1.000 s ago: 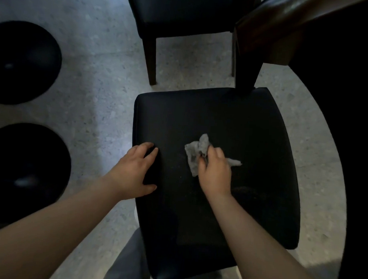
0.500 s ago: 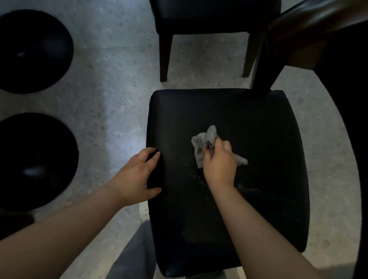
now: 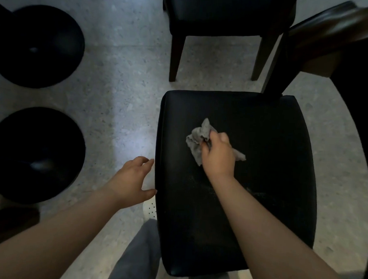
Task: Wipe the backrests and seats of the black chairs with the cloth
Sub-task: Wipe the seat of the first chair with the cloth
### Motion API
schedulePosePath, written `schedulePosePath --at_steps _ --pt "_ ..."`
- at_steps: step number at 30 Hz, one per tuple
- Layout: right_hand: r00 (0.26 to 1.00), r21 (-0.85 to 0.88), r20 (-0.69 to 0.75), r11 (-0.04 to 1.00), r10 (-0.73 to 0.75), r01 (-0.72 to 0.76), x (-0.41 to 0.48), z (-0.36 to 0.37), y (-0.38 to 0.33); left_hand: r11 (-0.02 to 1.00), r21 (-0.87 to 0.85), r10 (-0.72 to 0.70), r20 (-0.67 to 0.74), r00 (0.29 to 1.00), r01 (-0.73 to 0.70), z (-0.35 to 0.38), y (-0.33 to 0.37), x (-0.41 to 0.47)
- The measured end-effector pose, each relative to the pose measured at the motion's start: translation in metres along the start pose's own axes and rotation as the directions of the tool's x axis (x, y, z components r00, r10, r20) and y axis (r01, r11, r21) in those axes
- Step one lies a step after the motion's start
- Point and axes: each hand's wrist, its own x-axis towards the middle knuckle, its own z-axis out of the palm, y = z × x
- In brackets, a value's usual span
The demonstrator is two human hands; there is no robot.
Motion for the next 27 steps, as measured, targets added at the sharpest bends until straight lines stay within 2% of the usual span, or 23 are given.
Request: schedulePosePath --at_steps 3,5,8,9,11,13,14,16,19,22,24,27 --pt "0.994 -0.031 0.058 0.996 -0.088 0.089 -0.034 0.014 0.003 0.999 -0.021 -0.046 0.031 0.998 0.047 0.0 -0.003 -0.004" --pt "0.972 0.002 0.171 0.987 -0.161 0.163 -0.065 0.017 0.011 0.997 -0.02 -0.068 0.043 0.997 0.069 0.0 -0.005 -0.008" --pt "0.921 0.079 0.33 0.978 -0.206 0.191 -0.085 0.01 0.014 0.995 -0.031 -0.092 0.047 0.995 0.093 0.0 -0.011 -0.014" --pt "0.919 0.101 0.322 0.974 -0.226 0.204 -0.082 0.007 0.01 0.994 -0.033 -0.1 0.049 0.994 0.102 0.0 -0.012 -0.016" --pt "0.944 0.11 0.199 0.964 -0.262 0.244 -0.065 0.005 -0.004 0.992 -0.04 -0.114 0.056 0.992 0.116 0.001 -0.015 -0.02" --pt "0.966 0.053 0.071 0.968 -0.248 0.244 -0.039 0.01 -0.022 0.991 -0.051 -0.122 0.047 0.991 0.124 0.002 -0.018 -0.022" --pt "0.974 0.015 0.053 0.975 -0.222 0.222 -0.028 0.015 -0.03 0.99 -0.053 -0.128 0.039 0.991 0.13 0.002 -0.019 -0.023" --pt "0.979 -0.069 0.082 0.979 -0.186 0.192 -0.022 0.027 -0.039 0.987 -0.057 -0.147 0.032 0.989 0.149 0.002 -0.022 -0.025" --pt "0.961 -0.079 0.136 0.964 -0.24 0.252 -0.05 0.037 -0.035 0.982 -0.061 -0.179 0.04 0.983 0.181 -0.001 -0.028 -0.03" --pt "0.884 -0.051 0.366 0.942 -0.292 0.332 -0.088 0.036 -0.022 0.978 -0.049 -0.199 0.055 0.978 0.202 -0.004 -0.031 -0.037" --pt "0.847 -0.026 0.466 0.953 -0.256 0.303 -0.104 0.031 -0.019 0.977 -0.036 -0.208 0.062 0.976 0.211 -0.007 -0.03 -0.043" --pt "0.916 0.048 0.374 0.989 -0.145 0.137 -0.111 0.012 -0.018 0.977 -0.038 -0.207 0.079 0.975 0.211 -0.015 -0.022 -0.051"
